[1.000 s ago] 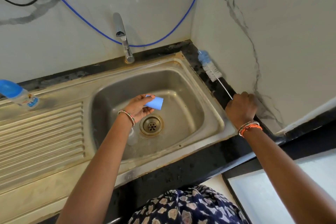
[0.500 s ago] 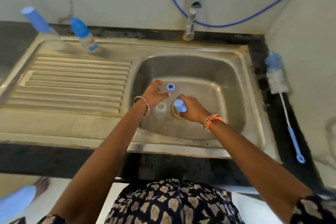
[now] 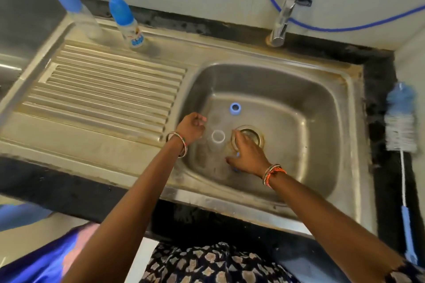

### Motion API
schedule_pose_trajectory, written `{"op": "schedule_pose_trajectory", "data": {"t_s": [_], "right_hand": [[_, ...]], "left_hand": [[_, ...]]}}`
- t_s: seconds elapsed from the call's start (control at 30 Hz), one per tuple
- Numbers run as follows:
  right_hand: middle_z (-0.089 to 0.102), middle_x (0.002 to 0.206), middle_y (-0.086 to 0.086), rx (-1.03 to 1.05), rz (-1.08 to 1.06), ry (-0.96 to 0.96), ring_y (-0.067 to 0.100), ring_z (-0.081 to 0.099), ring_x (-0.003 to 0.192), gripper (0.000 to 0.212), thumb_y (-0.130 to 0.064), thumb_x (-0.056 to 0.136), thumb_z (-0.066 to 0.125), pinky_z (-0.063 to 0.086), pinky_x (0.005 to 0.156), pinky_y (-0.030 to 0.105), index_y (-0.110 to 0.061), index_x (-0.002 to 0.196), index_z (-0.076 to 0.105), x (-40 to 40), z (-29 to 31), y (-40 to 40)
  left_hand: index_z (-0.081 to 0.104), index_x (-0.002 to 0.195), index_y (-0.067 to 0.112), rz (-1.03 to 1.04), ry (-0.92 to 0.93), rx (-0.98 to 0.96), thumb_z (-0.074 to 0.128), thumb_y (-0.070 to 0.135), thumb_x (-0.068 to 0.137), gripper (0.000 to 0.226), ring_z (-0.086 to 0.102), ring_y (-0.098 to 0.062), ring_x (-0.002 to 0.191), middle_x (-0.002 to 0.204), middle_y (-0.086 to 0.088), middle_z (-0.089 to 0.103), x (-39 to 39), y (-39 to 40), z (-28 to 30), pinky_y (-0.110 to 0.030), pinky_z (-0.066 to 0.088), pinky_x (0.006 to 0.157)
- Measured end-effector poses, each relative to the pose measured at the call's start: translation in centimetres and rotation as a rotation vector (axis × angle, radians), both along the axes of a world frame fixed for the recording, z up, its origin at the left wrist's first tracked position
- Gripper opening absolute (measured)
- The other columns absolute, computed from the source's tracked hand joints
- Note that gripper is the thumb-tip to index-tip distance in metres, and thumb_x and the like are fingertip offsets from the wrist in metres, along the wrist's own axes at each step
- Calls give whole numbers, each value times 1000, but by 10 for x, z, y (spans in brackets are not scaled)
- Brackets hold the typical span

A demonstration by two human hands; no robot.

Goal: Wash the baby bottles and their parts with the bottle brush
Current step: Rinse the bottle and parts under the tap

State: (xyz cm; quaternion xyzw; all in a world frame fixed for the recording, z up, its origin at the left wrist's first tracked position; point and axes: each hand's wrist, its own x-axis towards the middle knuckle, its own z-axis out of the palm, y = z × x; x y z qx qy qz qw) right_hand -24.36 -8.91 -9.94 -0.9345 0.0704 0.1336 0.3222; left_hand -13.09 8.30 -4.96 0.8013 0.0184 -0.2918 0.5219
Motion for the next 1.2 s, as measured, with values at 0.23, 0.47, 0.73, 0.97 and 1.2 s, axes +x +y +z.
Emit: {"op": "schedule_pose_trajectory", "data": {"t_s": [0.23,0.47,0.73,0.97,1.2], "right_hand": [[61,123,8,152,6,-35,25,57,114,56,-18,75,76,42,93,28,-13,127,56,45,-3,13],[71,92,1,460,-365,-132,18,67,84,33,-26,72,80,55,79,33,-16,100,67,32,45,-34],[69,89,12,759,-704,-98,19,66,80,41,-49,95,44,54,79,34,-13,92,64,101,130,-113],[58,99,19,1625,-1043,-24,25,58,80,42,-30,94,55,55,70,37,0,124,51,187,132,-135],[56,89,19,1869,-1026,-41,26,60,80,18,-12,93,55,58,63,38,5,99,54,196,125,-144]], "left_hand": [[51,91,8,-107,-3,71,34,-21,82,35,45,-7,58,73,0,48,8,-17,-8,-14,38,51],[49,126,6,-329,77,-24,58,-11,83,47,49,-15,102,112,-8,48,6,-46,9,-17,46,74],[59,99,13,-298,18,-237,69,49,78,43,57,-14,71,85,-3,60,50,-124,64,-24,49,59],[58,124,8,-163,296,-427,62,63,74,74,62,-15,79,99,-5,64,73,-146,55,-24,50,55],[58,116,13,-131,367,-480,44,40,95,37,64,-8,75,99,-2,63,83,-139,55,-18,51,56]]}}
